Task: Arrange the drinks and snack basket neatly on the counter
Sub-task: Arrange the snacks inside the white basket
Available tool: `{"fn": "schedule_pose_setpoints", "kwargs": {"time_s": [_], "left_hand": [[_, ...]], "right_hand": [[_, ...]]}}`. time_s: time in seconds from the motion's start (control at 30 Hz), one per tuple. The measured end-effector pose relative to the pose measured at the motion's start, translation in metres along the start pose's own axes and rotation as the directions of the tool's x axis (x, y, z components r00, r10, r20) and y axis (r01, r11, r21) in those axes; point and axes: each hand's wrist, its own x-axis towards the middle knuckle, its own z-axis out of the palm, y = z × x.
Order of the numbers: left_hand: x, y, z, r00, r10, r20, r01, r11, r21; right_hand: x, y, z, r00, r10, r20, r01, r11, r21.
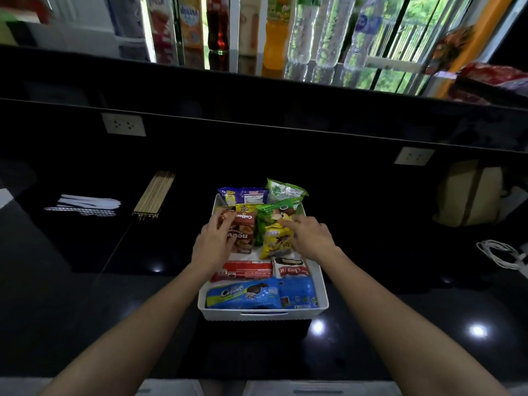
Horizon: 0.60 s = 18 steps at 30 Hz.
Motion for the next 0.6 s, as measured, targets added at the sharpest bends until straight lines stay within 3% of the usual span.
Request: {"fn": "schedule_pose_setpoints", "kwargs": {"time_s": [0.13, 0.4, 0.6], "left_hand": [[0.022, 0.0, -0.011, 0.994, -0.057, 0.09, 0.055, 0.998, 0.026], [0.05, -0.003, -0.033, 0.928, -0.056, 0.367, -0.008, 0.985, 0.17], [0.042, -0.004, -0.033, 0.924, -0.058, 0.378, 0.024, 0.995, 0.094]], "right_hand": [[0.015, -0.003, 0.001, 0.996, 0.01, -0.091, -0.015, 0.998, -0.056], [0.039, -0.01, -0.003, 0.996, -0.087, -0.017, 0.081, 0.972, -0.223], [0.036, -0.009, 0.007, 0.997, -0.059, -0.048, 0.057, 0.997, -0.044]]}}
